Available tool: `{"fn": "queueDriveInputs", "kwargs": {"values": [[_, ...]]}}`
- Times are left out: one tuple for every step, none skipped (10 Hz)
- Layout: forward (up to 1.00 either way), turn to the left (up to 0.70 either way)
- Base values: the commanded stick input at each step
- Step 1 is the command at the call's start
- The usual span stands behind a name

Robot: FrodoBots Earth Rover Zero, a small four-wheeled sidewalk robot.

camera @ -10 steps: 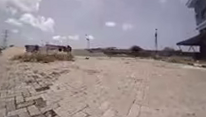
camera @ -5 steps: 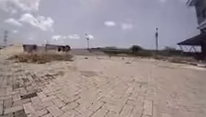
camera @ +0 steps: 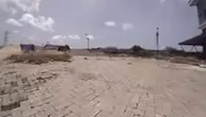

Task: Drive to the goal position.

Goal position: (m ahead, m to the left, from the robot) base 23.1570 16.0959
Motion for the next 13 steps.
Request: {"fn": "queueDriveInputs", "kwargs": {"values": [[0.70,0.00],[0.70,0.00],[0.70,0.00],[0.70,0.00],[0.70,0.00],[0.70,0.00],[0.70,0.00],[0.70,0.00],[0.70,0.00],[0.70,0.00],[0.70,0.00],[0.70,0.00],[0.70,0.00]]}}
